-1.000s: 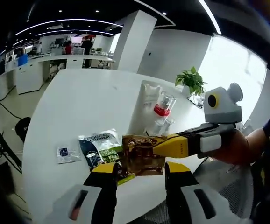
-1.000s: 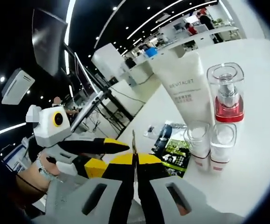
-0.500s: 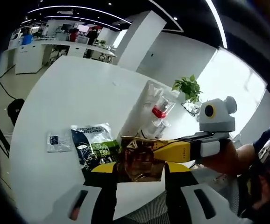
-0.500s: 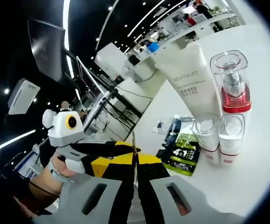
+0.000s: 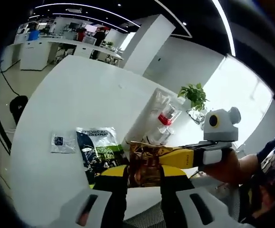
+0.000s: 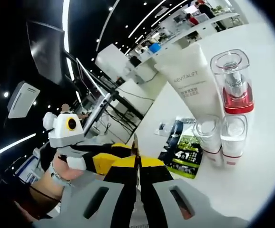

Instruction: Arrange the skincare products in the storage area until every visible bottle or jar stands upright without overlapping.

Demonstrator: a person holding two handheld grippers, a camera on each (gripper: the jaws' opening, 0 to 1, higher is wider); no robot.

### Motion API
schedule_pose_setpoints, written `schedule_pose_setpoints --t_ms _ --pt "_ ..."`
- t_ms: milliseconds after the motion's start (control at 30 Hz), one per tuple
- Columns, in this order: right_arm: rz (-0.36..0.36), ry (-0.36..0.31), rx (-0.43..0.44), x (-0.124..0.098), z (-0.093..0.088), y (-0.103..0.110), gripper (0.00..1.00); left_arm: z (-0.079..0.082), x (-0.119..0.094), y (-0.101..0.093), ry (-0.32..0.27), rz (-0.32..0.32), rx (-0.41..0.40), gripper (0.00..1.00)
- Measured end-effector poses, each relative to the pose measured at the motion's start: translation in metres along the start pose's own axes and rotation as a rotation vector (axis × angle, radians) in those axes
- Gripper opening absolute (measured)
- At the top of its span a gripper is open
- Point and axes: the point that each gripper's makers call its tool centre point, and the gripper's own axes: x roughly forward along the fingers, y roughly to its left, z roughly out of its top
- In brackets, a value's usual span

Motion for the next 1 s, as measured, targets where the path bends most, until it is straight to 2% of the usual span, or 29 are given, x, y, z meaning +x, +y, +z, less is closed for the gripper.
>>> schedule_pose_setpoints --t_ms 67,233,767,1000 --pt "-0.003 -0.001 0.000 0.0001 0.0002 -0.0008 0.00 -0.0003 0.0003 -0.0023 0.001 -0.010 -0.018 0.27" --pt "-0.010 -0.001 0.013 -0.0004 -0.0001 -0.0032 0.00 -0.0035 0.0011 -0.0005 0.019 0.010 0.004 0.21" --pt "-0.022 0.004 0.021 0.0000 -0.0013 -0.0054 0.00 -0.0075 0.0009 -0.0011 0.043 0.011 -0.012 0.19" --pt "-0.029 0.005 0.014 0.0005 -0.0019 -0.0072 0.01 -0.0083 -0.0003 0.0008 0.047 0.029 -0.003 0.14"
